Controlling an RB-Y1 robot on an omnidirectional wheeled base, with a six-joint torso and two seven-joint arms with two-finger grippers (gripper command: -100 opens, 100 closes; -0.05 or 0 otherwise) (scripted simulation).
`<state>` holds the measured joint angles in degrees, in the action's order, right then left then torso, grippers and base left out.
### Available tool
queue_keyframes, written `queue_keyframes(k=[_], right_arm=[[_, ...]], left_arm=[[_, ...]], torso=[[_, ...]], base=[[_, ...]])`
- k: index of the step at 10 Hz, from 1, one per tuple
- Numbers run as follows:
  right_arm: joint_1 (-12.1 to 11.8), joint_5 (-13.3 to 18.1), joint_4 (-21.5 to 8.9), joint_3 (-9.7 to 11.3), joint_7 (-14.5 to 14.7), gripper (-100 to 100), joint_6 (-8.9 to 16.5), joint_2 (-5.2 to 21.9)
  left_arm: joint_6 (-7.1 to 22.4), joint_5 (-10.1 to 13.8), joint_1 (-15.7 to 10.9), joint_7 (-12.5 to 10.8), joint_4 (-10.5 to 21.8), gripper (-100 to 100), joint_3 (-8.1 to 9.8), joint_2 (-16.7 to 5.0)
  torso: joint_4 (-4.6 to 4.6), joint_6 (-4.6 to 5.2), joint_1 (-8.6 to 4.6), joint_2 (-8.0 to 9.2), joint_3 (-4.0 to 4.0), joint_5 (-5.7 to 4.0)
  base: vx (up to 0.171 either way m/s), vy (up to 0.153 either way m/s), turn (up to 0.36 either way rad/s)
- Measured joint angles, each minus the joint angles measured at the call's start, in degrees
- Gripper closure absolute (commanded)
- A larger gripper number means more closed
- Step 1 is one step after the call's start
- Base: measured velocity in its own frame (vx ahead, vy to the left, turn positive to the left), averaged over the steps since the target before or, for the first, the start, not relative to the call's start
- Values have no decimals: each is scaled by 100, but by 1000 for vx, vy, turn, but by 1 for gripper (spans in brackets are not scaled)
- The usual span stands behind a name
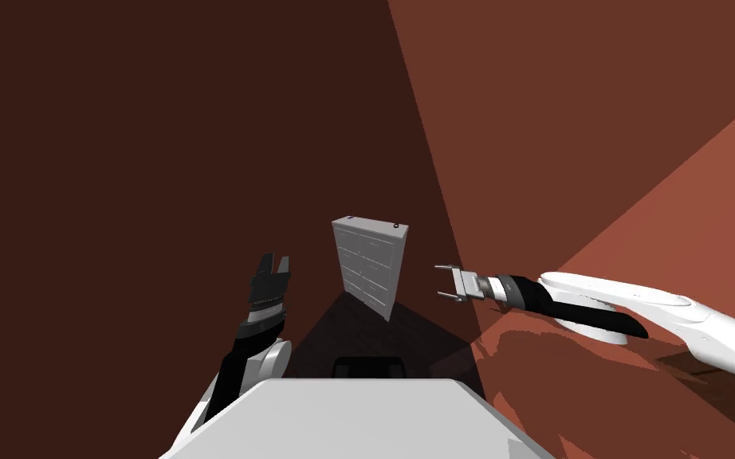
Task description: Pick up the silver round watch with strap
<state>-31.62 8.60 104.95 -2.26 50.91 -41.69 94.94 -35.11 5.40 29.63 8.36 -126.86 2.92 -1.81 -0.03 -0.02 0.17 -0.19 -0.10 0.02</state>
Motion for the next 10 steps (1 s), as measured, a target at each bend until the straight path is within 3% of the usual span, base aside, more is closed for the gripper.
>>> queue_keyframes(k=[4,6,8,9,10], right_arm=[[-64,36,-268,-53,225,-100,-141,681],[-261,78,-473,-213,405,-100,-236,1018],[-157,98,-706,-100,522,-100,-348,1344],[-467,398,-772,-529,412,-100,-418,1365],[-332,210,-831,-382,519,-100,-436,1559]], left_arm=[[0,0,0,0,0,0,0,0],[0,0,0,0,0,0,0,0],[0,0,0,0,0,0,0,0],[0,0,0,0,0,0,0,0],[0,0,0,0,0,0,0,0]], torso=[[0,0,-1,2,1,-1],[-2,-1,4,-7,-5,1],[-1,-1,3,-5,-3,0],[-2,0,1,-6,-4,-1],[-1,0,1,-1,-1,0]], base=[[43,21,34],[41,19,15],[55,23,50],[35,15,-3],[15,11,-3]])
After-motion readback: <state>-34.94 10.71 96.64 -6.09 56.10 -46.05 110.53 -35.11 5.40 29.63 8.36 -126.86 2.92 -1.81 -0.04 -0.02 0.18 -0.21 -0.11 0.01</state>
